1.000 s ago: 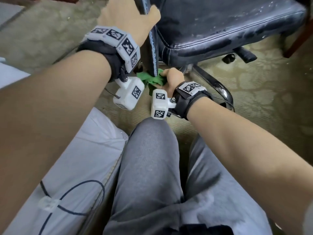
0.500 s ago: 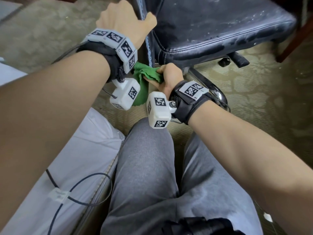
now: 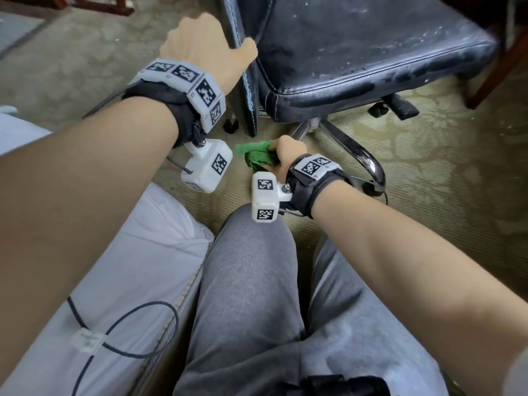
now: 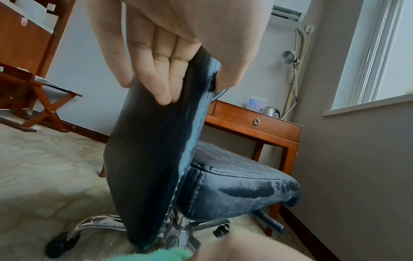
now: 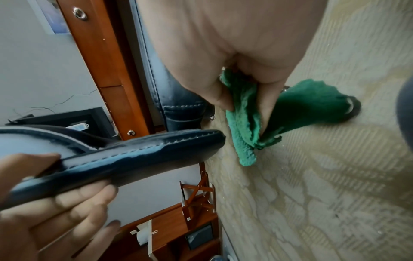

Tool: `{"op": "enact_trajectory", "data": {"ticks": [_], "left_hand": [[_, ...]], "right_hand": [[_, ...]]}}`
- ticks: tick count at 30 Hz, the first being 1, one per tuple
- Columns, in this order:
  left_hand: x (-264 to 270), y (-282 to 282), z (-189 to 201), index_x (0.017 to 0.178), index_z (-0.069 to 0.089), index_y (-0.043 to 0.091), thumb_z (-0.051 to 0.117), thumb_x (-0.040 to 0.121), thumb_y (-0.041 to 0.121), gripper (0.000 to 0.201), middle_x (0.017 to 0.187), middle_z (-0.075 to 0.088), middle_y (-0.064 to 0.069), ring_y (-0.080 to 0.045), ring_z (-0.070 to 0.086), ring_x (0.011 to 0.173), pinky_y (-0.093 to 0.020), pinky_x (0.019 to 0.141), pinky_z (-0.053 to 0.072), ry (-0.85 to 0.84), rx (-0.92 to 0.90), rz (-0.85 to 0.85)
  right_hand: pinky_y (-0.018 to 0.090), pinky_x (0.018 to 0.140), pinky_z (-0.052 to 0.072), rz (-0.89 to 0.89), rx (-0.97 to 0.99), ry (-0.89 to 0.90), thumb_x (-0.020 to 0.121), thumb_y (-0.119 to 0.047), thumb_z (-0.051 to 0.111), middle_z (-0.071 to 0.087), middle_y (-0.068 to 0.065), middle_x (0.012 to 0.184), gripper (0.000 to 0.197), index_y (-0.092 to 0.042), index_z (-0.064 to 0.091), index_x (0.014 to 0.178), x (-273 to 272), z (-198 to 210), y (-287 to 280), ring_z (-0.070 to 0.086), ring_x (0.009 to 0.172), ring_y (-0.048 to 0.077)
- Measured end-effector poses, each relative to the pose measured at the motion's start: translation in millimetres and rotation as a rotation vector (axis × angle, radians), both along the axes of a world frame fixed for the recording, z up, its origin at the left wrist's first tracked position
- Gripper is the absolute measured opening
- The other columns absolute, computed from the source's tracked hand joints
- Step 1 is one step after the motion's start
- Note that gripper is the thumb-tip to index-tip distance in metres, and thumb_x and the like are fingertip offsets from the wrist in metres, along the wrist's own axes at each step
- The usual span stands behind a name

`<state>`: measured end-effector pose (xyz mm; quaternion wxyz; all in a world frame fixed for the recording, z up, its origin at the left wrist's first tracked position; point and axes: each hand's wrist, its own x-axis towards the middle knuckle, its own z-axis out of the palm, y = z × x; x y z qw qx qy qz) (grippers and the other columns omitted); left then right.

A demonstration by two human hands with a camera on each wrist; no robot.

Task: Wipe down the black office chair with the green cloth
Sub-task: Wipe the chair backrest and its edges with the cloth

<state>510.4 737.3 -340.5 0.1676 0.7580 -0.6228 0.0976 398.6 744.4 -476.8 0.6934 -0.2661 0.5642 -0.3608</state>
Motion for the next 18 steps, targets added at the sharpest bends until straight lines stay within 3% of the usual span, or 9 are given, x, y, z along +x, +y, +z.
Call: {"op": "enact_trajectory", "data": {"ticks": [2,4,7,10,12,13,14,16,18], "left_hand": [[-1.7,0.7,-0.4,0.058,0.028,0.015,0.046,0.088,0.060,0.057,0.054,0.030,-0.001,-0.020,0.027,0.045,-0.028,0.046,0.023,0.012,-0.004,0.006],[-2.3,0.3,1.5,0.059,0.027,0.015,0.047,0.089,0.058,0.056,0.055,0.030,-0.001,-0.020,0.026,0.046,-0.029,0.046,0.023,0.025,-0.001,0.013],[-1.9,-2.8,-1.4,0.059,0.027,0.015,0.046,0.088,0.059,0.056,0.056,0.030,-0.001,-0.023,0.028,0.049,-0.033,0.052,0.029,0.023,-0.012,0.014],[-0.3,-4.7,-2.8,0.060,0.028,0.015,0.044,0.087,0.062,0.056,0.058,0.031,-0.001,-0.028,0.040,0.060,-0.038,0.058,0.033,0.016,-0.008,0.023],[0.4,-5.8,-1.8,0.061,0.030,0.013,0.044,0.085,0.061,0.056,0.059,0.037,-0.005,-0.032,0.045,0.063,-0.038,0.058,0.033,0.015,-0.005,0.021],[1.1,-6.4,-0.8,0.062,0.031,0.012,0.044,0.084,0.061,0.056,0.060,0.042,-0.008,-0.034,0.047,0.063,-0.038,0.058,0.033,0.009,-0.004,0.019],[2.2,-6.9,0.3,0.062,0.032,0.011,0.044,0.084,0.061,0.055,0.060,0.044,-0.010,-0.034,0.047,0.060,-0.037,0.057,0.033,0.006,-0.006,0.017],[5.8,-8.6,1.6,0.059,0.030,0.013,0.045,0.083,0.059,0.054,0.056,0.035,-0.005,-0.027,0.035,0.051,-0.036,0.056,0.032,-0.003,0.007,0.021],[7.9,-8.6,2.8,0.057,0.029,0.014,0.045,0.084,0.058,0.054,0.054,0.030,-0.002,-0.022,0.027,0.048,-0.034,0.054,0.030,-0.003,0.027,0.032]], "right_hand": [[0.025,0.057,0.053,-0.003,-0.032,0.025,0.096,-0.005,0.044,0.053,0.009,0.107,0.039,0.002,0.046,0.135,4.6,8.8,-4.5,0.057,0.073,0.015],[0.027,0.060,0.058,-0.032,0.003,0.049,0.086,-0.004,0.054,0.063,0.012,0.095,0.028,0.003,0.061,0.112,7.3,13.8,-9.5,0.063,0.073,0.022],[0.052,0.080,0.057,-0.089,0.091,0.039,0.072,-0.001,0.058,0.068,0.020,0.094,0.020,0.002,0.062,0.091,10.3,26.6,-5.4,0.068,0.084,0.038],[0.040,0.067,0.059,-0.086,0.072,0.026,0.077,0.001,0.056,0.065,0.019,0.098,0.027,0.003,0.060,0.103,11.1,40.2,-4.9,0.067,0.083,0.034],[0.023,0.049,0.052,-0.070,0.037,0.021,0.081,-0.002,0.058,0.059,0.012,0.084,0.019,0.002,0.055,0.099,6.4,49.1,-6.9,0.059,0.068,0.023],[0.021,0.045,0.047,-0.078,0.003,0.002,0.083,-0.003,0.059,0.056,0.009,0.078,0.015,0.000,0.053,0.096,5.3,54.3,-8.0,0.055,0.064,0.022],[0.024,0.048,0.048,-0.089,-0.048,-0.008,0.083,-0.004,0.059,0.055,0.009,0.077,0.012,-0.001,0.054,0.093,4.8,59.4,-8.0,0.057,0.066,0.024],[0.040,0.069,0.059,-0.060,-0.175,0.021,0.077,-0.009,0.063,0.063,0.013,0.080,0.006,-0.004,0.062,0.078,10.3,61.8,-9.6,0.066,0.083,0.034],[0.052,0.078,0.059,-0.030,-0.259,0.063,0.067,-0.018,0.068,0.070,0.012,0.081,0.010,-0.008,0.067,0.070,12.8,54.8,-8.8,0.069,0.086,0.035]]}}
